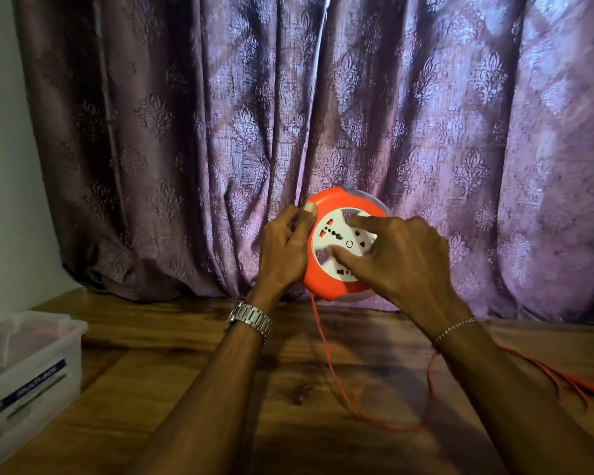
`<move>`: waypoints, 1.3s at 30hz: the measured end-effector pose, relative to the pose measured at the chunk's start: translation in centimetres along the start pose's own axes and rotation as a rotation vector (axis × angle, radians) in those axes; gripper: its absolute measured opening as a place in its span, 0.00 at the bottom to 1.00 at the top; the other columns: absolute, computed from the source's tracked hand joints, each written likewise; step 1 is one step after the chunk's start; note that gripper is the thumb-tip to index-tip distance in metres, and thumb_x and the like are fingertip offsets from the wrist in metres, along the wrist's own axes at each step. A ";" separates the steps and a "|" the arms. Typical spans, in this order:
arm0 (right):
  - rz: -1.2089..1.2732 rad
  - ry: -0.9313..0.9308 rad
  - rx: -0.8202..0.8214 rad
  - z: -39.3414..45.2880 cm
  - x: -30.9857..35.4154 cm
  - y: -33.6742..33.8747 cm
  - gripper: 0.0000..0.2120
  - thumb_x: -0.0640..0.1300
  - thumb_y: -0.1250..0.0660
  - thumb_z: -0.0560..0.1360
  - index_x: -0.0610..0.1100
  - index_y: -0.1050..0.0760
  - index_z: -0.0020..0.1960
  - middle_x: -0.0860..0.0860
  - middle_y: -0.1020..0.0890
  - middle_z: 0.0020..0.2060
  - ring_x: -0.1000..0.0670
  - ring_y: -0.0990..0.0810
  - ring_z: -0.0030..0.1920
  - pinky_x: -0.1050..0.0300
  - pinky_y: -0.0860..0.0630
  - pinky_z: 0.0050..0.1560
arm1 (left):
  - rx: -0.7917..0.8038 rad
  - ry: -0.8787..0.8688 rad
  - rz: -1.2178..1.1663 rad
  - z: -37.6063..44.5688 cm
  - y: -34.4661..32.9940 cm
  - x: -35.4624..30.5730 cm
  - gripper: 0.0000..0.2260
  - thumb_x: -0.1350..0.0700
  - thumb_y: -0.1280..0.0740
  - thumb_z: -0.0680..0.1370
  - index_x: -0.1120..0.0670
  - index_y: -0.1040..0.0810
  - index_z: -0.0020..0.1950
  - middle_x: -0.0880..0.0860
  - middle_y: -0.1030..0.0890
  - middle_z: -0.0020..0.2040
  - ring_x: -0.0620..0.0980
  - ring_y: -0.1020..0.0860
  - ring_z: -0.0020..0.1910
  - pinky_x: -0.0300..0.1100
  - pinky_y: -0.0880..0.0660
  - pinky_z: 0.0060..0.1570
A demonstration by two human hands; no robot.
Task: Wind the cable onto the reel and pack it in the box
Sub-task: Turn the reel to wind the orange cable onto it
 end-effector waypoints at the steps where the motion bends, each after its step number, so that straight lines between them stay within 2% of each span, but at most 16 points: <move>1: -0.003 0.000 -0.007 0.1 0.0 0.1 0.31 0.75 0.39 0.61 0.59 0.20 0.56 0.49 0.14 0.38 0.40 0.17 0.39 0.53 0.24 0.35 | -0.003 0.004 -0.001 0.0 0.0 -0.1 0.18 0.45 0.37 0.81 0.50 0.32 0.33 0.47 0.27 0.30 0.48 0.29 0.33 0.52 0.30 0.35; 3: 0.003 0.014 0.058 0.2 0.1 0.2 0.30 0.74 0.38 0.64 0.58 0.21 0.59 0.50 0.14 0.38 0.41 0.17 0.42 0.52 0.24 0.38 | -0.001 0.014 -0.006 0.1 -0.1 -0.1 0.18 0.44 0.37 0.81 0.50 0.32 0.33 0.48 0.25 0.31 0.49 0.28 0.34 0.55 0.28 0.36; 5: 0.052 0.065 0.107 0.5 0.0 0.5 0.27 0.69 0.35 0.67 0.55 0.21 0.59 0.52 0.15 0.38 0.43 0.19 0.45 0.52 0.24 0.39 | -0.001 0.016 -0.008 0.1 -0.1 0.0 0.18 0.43 0.37 0.80 0.51 0.31 0.34 0.55 0.23 0.32 0.50 0.26 0.35 0.60 0.26 0.38; 8: 0.143 0.189 0.175 0.8 0.0 1.0 0.12 0.51 0.31 0.73 0.52 0.19 0.55 0.51 0.17 0.46 0.45 0.25 0.51 0.49 0.23 0.43 | -0.020 0.014 -0.004 0.2 0.0 0.1 0.18 0.42 0.37 0.80 0.51 0.30 0.34 0.66 0.21 0.36 0.51 0.26 0.35 0.62 0.26 0.38; 10: 0.176 0.251 0.229 1.0 -0.3 1.0 0.15 0.38 0.33 0.72 0.53 0.18 0.53 0.50 0.20 0.53 0.44 0.27 0.54 0.46 0.23 0.45 | -0.028 0.013 -0.008 0.2 0.1 0.1 0.19 0.42 0.37 0.80 0.51 0.30 0.34 0.68 0.21 0.36 0.51 0.27 0.35 0.63 0.26 0.37; 12: 0.194 0.276 0.298 1.0 -0.2 1.1 0.21 0.34 0.32 0.68 0.57 0.18 0.53 0.50 0.23 0.60 0.44 0.30 0.58 0.46 0.24 0.48 | -0.027 0.019 -0.015 0.3 0.1 0.0 0.19 0.42 0.37 0.80 0.51 0.31 0.34 0.64 0.23 0.34 0.51 0.27 0.35 0.62 0.26 0.38; 15: 0.172 0.353 0.394 0.7 0.4 0.9 0.22 0.40 0.28 0.67 0.61 0.19 0.55 0.48 0.28 0.66 0.43 0.33 0.65 0.49 0.27 0.53 | -0.024 0.018 -0.007 0.3 0.1 -0.1 0.18 0.43 0.37 0.80 0.51 0.32 0.34 0.57 0.24 0.33 0.51 0.27 0.36 0.62 0.27 0.39; 18: 0.063 0.367 0.401 0.5 0.5 0.6 0.24 0.48 0.25 0.64 0.65 0.22 0.57 0.47 0.28 0.64 0.41 0.31 0.63 0.49 0.26 0.49 | -0.014 0.008 -0.010 0.2 0.2 -0.1 0.19 0.44 0.38 0.81 0.54 0.30 0.35 0.62 0.22 0.34 0.52 0.26 0.36 0.63 0.26 0.39; 20: 0.049 0.361 0.331 0.4 0.5 0.5 0.24 0.48 0.24 0.62 0.66 0.21 0.55 0.47 0.25 0.59 0.40 0.27 0.59 0.50 0.25 0.43 | -0.011 -0.002 0.006 0.1 0.2 -0.1 0.21 0.43 0.38 0.81 0.58 0.29 0.37 0.66 0.21 0.36 0.52 0.25 0.36 0.62 0.25 0.39; 22: 0.042 0.356 0.244 0.3 0.4 0.6 0.22 0.45 0.29 0.64 0.66 0.21 0.54 0.47 0.23 0.55 0.41 0.24 0.56 0.52 0.25 0.39 | -0.008 -0.007 0.018 0.0 0.2 -0.2 0.20 0.43 0.38 0.80 0.57 0.29 0.37 0.65 0.21 0.36 0.51 0.25 0.36 0.61 0.25 0.39; 25: 0.006 0.300 0.220 0.0 0.3 0.4 0.25 0.46 0.34 0.66 0.68 0.25 0.59 0.48 0.24 0.52 0.43 0.25 0.55 0.51 0.25 0.39 | 0.001 -0.009 -0.012 0.0 0.1 -0.2 0.18 0.44 0.37 0.81 0.53 0.29 0.36 0.55 0.24 0.32 0.50 0.27 0.35 0.60 0.26 0.39; 28: -0.009 0.213 0.166 0.0 0.1 0.3 0.26 0.62 0.33 0.63 0.67 0.27 0.62 0.48 0.19 0.46 0.43 0.20 0.49 0.51 0.24 0.39 | 0.015 -0.009 -0.036 0.2 0.1 0.0 0.18 0.44 0.37 0.81 0.54 0.28 0.36 0.55 0.25 0.32 0.50 0.29 0.35 0.59 0.28 0.36; 30: 0.008 0.145 0.108 0.3 0.1 0.3 0.31 0.72 0.40 0.63 0.63 0.25 0.63 0.49 0.15 0.41 0.41 0.18 0.44 0.52 0.24 0.38 | 0.006 -0.006 -0.038 0.3 0.1 0.1 0.18 0.44 0.37 0.81 0.52 0.30 0.34 0.51 0.27 0.30 0.48 0.31 0.33 0.52 0.32 0.34; 32: 0.006 0.106 0.079 0.4 0.1 0.1 0.36 0.76 0.48 0.62 0.61 0.24 0.63 0.49 0.15 0.39 0.40 0.18 0.42 0.53 0.25 0.37 | -0.001 -0.005 -0.041 0.3 0.1 0.1 0.19 0.44 0.37 0.81 0.51 0.31 0.33 0.47 0.28 0.29 0.47 0.32 0.32 0.47 0.34 0.34; 36: -0.027 0.111 0.097 0.4 0.1 0.4 0.36 0.76 0.49 0.63 0.60 0.25 0.63 0.49 0.14 0.38 0.41 0.18 0.43 0.53 0.25 0.38 | -0.006 -0.004 -0.038 0.3 0.0 0.3 0.19 0.44 0.37 0.81 0.50 0.31 0.32 0.46 0.29 0.29 0.47 0.32 0.32 0.48 0.35 0.34; 39: 0.002 0.177 0.111 0.6 0.3 1.1 0.26 0.69 0.39 0.67 0.56 0.21 0.59 0.51 0.16 0.38 0.44 0.20 0.45 0.54 0.27 0.37 | -0.002 -0.003 -0.046 0.4 0.1 0.5 0.19 0.44 0.37 0.81 0.51 0.31 0.33 0.48 0.27 0.30 0.48 0.31 0.33 0.52 0.33 0.34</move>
Point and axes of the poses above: each hand's wrist, its own z-axis towards the middle knuckle, its own y-axis out of the back of the hand, x = y × z, the point moved 2 cm from there along z, towards the middle knuckle
